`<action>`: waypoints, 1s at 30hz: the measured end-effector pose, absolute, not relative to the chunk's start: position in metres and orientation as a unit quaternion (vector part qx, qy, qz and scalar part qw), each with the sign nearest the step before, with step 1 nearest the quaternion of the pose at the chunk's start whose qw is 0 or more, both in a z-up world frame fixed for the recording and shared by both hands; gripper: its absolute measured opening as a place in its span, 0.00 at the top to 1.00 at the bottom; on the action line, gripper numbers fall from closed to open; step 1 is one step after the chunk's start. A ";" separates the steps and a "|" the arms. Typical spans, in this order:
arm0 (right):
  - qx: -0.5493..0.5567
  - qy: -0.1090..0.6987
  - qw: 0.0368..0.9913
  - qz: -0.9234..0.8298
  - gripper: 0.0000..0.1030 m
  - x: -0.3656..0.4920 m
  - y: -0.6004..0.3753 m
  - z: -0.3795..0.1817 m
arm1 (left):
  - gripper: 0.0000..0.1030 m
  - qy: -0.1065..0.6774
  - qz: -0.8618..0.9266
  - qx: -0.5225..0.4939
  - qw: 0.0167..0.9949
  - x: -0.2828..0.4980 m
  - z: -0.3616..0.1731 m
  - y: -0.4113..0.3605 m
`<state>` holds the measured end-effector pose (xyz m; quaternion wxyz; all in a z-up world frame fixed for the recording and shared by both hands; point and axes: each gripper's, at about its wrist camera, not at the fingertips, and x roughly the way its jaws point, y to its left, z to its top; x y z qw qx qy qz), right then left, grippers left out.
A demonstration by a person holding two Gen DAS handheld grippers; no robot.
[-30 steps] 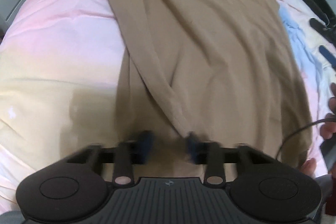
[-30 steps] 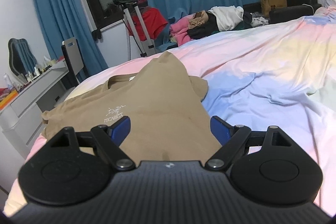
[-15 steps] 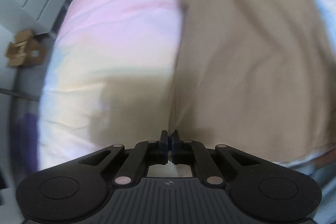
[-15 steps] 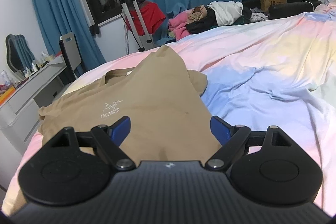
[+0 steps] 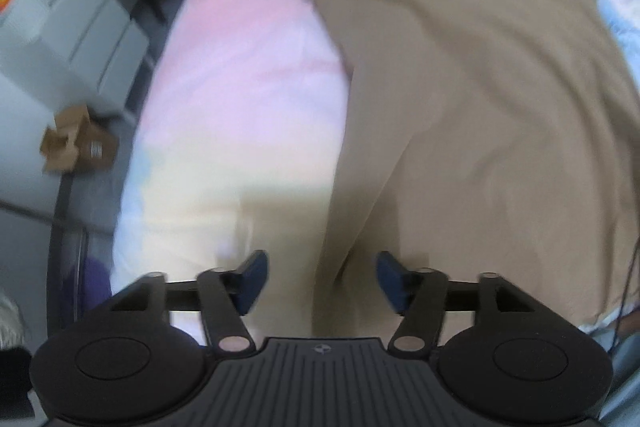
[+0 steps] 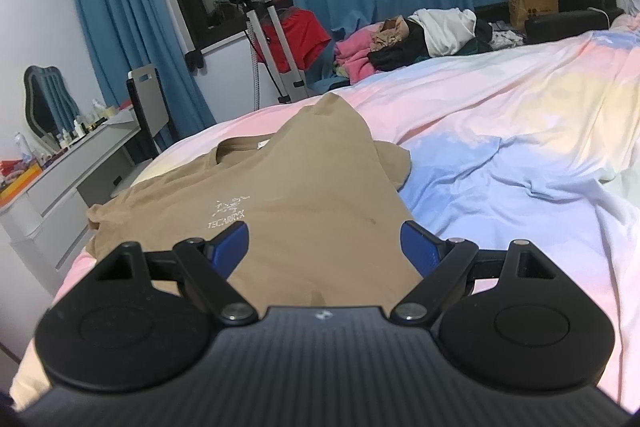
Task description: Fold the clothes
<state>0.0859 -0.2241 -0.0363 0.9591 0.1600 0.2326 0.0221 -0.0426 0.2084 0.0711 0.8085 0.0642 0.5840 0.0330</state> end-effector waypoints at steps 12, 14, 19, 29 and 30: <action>0.145 0.212 0.966 0.022 0.18 0.083 -0.221 -0.029 | 0.12 0.353 -0.022 0.047 0.934 -0.022 0.147 0.108; 0.143 0.207 0.968 0.022 0.18 0.082 -0.222 -0.028 | 0.11 0.327 -0.035 0.043 0.943 -0.005 0.131 0.060; 0.138 0.192 0.972 0.020 0.18 0.081 -0.222 -0.024 | 0.04 0.276 -0.059 -0.012 0.959 0.011 0.096 0.010; 0.164 0.183 0.969 0.019 0.19 0.088 -0.236 -0.031 | 0.00 0.229 -0.052 0.021 0.972 0.053 0.002 0.009; 0.173 0.184 0.967 0.020 0.19 0.092 -0.239 -0.032 | 0.00 0.234 -0.048 0.017 0.971 0.052 -0.003 0.010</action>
